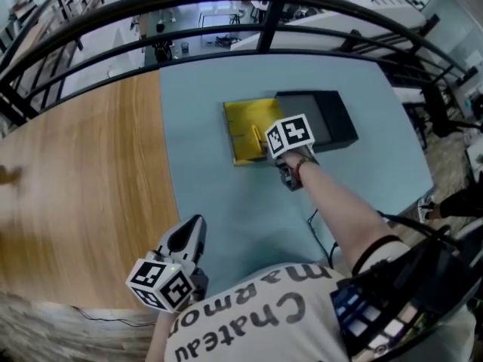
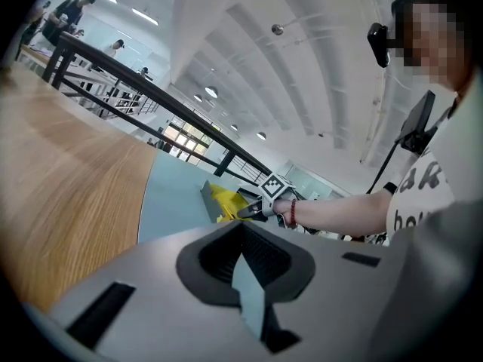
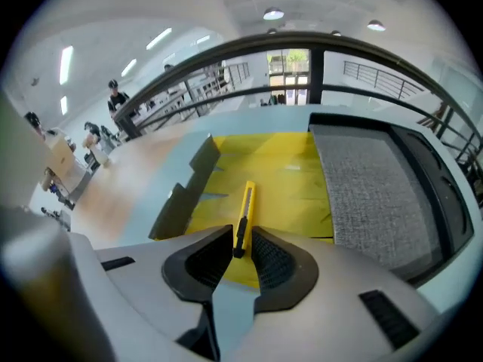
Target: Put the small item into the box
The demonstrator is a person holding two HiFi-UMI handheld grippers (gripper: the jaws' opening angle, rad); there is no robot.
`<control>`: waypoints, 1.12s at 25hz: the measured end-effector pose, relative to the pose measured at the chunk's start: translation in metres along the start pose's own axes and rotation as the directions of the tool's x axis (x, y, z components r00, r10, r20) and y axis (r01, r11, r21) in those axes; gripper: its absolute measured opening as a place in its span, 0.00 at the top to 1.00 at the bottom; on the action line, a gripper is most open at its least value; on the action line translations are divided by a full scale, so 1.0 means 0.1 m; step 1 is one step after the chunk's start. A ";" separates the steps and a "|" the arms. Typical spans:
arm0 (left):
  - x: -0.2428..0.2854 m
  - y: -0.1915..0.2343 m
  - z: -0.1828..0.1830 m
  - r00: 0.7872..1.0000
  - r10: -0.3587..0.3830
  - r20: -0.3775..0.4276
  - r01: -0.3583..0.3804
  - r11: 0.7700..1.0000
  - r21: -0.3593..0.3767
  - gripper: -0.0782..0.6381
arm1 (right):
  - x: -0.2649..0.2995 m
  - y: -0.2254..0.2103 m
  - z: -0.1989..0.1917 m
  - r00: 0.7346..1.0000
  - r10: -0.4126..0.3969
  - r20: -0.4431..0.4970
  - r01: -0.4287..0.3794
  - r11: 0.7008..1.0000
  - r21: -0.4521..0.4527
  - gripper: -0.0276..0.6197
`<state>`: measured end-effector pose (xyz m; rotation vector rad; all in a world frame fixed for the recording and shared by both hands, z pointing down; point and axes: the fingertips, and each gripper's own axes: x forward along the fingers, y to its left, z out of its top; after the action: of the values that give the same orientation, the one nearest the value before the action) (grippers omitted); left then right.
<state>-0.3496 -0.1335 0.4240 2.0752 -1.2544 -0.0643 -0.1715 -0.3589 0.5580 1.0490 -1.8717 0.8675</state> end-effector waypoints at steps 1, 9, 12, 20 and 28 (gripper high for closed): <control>0.01 -0.05 -0.01 1.000 0.001 -0.004 -0.001 1.000 0.001 0.89 | -0.08 0.01 0.03 0.998 0.023 0.059 -0.024 0.999 0.021 0.82; 0.28 -0.51 0.00 0.998 -0.052 -0.028 0.054 0.995 0.081 0.89 | -1.00 0.03 0.41 0.839 0.206 0.503 -0.238 0.971 0.000 0.86; 0.39 -0.76 -0.01 0.999 -0.050 0.005 0.049 0.993 0.104 0.89 | -1.41 -0.10 0.37 0.783 0.233 0.577 -0.276 0.961 -0.014 0.86; 0.54 -1.33 -0.09 0.995 0.037 0.097 -0.048 0.993 0.111 0.89 | -2.44 -0.65 -0.12 0.693 0.264 0.671 -0.304 0.951 -0.061 0.86; 0.92 -2.29 -0.60 0.990 -0.007 0.141 -0.016 0.987 0.159 0.89 | -3.20 -1.42 -0.98 0.677 0.256 0.690 -0.248 0.962 -0.114 0.88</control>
<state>-0.1043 -0.1091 0.3631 2.2379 -1.3888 -0.1131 0.0916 -0.2279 0.3446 1.2402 -2.7181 0.6385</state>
